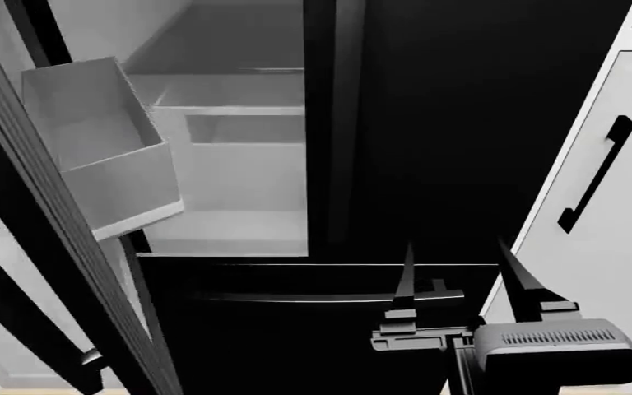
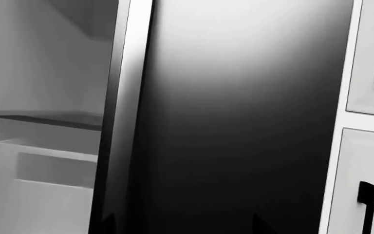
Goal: Open the fridge doors
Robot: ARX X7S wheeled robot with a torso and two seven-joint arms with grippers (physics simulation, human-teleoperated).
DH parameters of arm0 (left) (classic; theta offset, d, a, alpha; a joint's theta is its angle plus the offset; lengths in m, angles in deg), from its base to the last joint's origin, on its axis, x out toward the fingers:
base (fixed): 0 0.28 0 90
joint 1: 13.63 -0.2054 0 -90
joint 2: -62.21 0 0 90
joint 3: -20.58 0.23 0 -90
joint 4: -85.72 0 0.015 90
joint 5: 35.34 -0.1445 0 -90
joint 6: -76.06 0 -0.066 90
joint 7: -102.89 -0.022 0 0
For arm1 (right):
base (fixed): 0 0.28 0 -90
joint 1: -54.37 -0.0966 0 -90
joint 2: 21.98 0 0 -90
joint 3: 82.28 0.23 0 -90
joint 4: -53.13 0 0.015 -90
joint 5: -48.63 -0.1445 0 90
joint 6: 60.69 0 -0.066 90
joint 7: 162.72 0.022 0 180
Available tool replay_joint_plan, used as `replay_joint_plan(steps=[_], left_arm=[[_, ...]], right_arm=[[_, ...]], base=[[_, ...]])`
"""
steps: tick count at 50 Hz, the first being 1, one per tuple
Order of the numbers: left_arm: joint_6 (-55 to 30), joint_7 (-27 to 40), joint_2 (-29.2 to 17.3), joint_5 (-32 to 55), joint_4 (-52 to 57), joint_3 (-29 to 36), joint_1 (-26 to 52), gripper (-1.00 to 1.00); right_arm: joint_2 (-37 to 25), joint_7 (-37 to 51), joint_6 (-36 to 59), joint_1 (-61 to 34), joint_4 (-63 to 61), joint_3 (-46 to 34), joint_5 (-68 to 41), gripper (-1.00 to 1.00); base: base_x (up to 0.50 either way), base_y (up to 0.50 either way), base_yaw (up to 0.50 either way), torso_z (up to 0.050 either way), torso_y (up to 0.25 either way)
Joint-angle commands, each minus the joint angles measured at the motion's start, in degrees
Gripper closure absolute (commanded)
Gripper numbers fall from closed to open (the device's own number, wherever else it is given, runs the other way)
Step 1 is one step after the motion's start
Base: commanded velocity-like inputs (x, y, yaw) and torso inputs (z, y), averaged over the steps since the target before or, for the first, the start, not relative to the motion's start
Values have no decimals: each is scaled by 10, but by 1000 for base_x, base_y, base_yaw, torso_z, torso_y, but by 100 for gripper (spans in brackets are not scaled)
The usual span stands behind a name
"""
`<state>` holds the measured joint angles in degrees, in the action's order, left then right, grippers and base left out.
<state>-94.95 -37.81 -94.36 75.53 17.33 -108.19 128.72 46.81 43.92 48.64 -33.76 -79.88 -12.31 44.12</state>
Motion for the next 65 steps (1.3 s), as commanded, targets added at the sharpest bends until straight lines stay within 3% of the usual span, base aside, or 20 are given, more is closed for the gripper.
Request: replay_joint_plan(steps=[1,16,58,63,65], left_arm=[[-13,80,-41,-444,-12,-92,-4,-100],[-36,103,-37,-488,17,-157,-37,-100],[-34,100,-37,-500,30,-205,-80,-100],[-31,94,-35,-505,31,-211,-90,-100],[-27,89,-27,-514,33,-215,-99,-100]], right_arm=[[-1,1,-1,-1,1,-2,-1,-100],[-2,3,-2,-2,3,-3,-3,-100],[-7,11,5,-6,-1,-6,-8,-100],[-4,15,31,-14,-18,-9,-6,-100],[0,23,107,-41,-70,-20,10,-100]], base=[[0,0,0,0,0],[0,0,0,1,0],[0,0,0,0,0],[0,0,0,0,0],[0,0,0,0,0]])
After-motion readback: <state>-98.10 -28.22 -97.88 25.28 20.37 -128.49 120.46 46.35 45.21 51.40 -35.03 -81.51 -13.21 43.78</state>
